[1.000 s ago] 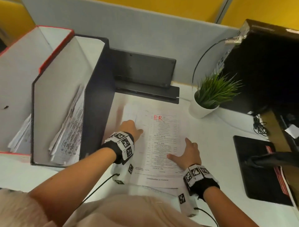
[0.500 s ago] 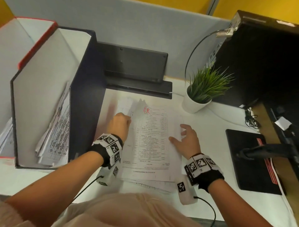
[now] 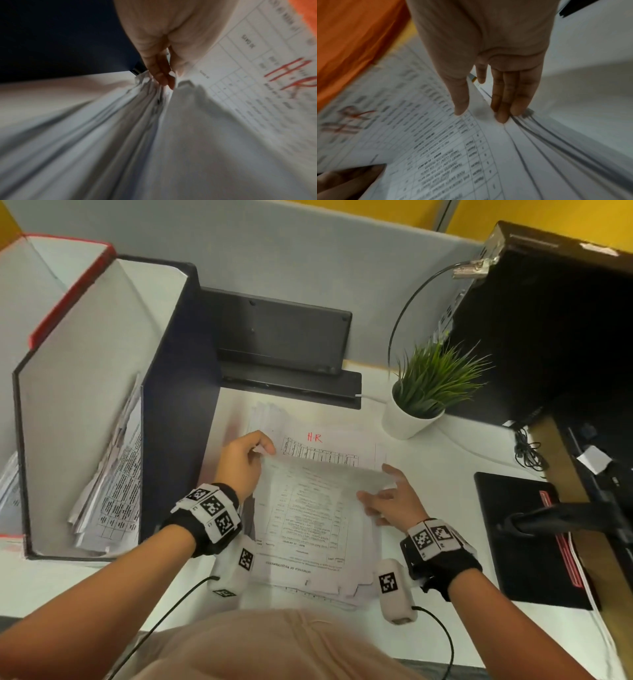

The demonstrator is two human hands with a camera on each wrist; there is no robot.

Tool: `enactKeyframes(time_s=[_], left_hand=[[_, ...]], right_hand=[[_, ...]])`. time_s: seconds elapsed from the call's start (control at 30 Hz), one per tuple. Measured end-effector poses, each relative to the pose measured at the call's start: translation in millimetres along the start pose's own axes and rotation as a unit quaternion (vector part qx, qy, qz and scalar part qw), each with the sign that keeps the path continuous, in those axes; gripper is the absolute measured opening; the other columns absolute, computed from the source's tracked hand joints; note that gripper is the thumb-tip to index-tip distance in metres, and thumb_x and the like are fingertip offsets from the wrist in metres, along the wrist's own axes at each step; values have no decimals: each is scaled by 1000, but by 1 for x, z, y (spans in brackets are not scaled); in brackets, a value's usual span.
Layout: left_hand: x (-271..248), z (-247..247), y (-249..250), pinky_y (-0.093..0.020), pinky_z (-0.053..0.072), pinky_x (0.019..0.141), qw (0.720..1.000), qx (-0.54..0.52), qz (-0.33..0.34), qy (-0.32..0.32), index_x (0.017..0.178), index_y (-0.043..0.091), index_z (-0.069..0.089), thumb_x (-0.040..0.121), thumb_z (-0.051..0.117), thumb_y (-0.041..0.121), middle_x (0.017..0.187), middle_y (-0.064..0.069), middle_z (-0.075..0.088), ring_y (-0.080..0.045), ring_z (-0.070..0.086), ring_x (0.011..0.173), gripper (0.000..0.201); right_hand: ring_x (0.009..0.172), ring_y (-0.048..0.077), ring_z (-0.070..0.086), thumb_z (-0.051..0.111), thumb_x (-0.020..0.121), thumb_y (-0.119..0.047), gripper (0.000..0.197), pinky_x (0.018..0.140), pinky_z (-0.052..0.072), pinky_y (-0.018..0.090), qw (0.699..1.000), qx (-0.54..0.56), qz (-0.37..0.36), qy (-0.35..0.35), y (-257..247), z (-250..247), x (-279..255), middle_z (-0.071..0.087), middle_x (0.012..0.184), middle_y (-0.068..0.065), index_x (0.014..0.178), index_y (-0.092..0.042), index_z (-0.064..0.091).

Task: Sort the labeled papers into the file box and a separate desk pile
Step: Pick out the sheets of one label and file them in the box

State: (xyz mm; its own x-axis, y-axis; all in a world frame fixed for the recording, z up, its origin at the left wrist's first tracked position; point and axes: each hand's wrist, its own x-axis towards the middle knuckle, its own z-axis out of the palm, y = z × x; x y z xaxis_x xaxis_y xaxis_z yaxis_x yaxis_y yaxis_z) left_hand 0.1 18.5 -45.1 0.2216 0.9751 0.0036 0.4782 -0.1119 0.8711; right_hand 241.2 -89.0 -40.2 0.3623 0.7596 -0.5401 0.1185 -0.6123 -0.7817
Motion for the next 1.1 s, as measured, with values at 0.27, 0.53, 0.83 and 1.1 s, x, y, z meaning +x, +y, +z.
enactKeyframes(time_s=[0.27, 0.53, 0.83, 1.1], left_hand=[[16, 2, 11, -32, 51, 76, 984, -29, -178, 5, 91, 2, 67, 88, 35, -3, 101, -16, 65, -28, 60, 86, 32], [31, 7, 17, -26, 48, 63, 953, 187, -219, -94, 74, 16, 61, 74, 75, 36, 75, -5, 63, -20, 61, 74, 25], [9, 11, 11, -36, 46, 98, 997, -7, -61, -55, 115, -1, 61, 92, 50, 3, 110, -14, 66, -25, 60, 103, 25], [-1, 0, 25, -29, 49, 79, 976, -171, -116, -72, 73, 4, 64, 83, 46, -15, 98, -19, 64, -26, 58, 92, 28]], right_hand=[[59, 19, 50, 46, 78, 22, 40, 41, 41, 11, 994, 81, -64, 37, 20, 5, 5, 54, 65, 11, 53, -6, 60], [63, 28, 53, 41, 70, 24, 56, 48, 49, 21, 976, 216, -18, 31, 26, 13, 8, 56, 70, 14, 32, -12, 59], [63, 19, 44, 38, 74, 23, 52, 50, 35, 22, 987, 99, -45, 120, 29, 5, 22, 50, 49, -2, 42, -17, 48], [70, 21, 59, 75, 71, 5, 41, 60, 56, 30, 996, 28, -73, 53, 6, -8, 11, 62, 81, 10, 103, -14, 58]])
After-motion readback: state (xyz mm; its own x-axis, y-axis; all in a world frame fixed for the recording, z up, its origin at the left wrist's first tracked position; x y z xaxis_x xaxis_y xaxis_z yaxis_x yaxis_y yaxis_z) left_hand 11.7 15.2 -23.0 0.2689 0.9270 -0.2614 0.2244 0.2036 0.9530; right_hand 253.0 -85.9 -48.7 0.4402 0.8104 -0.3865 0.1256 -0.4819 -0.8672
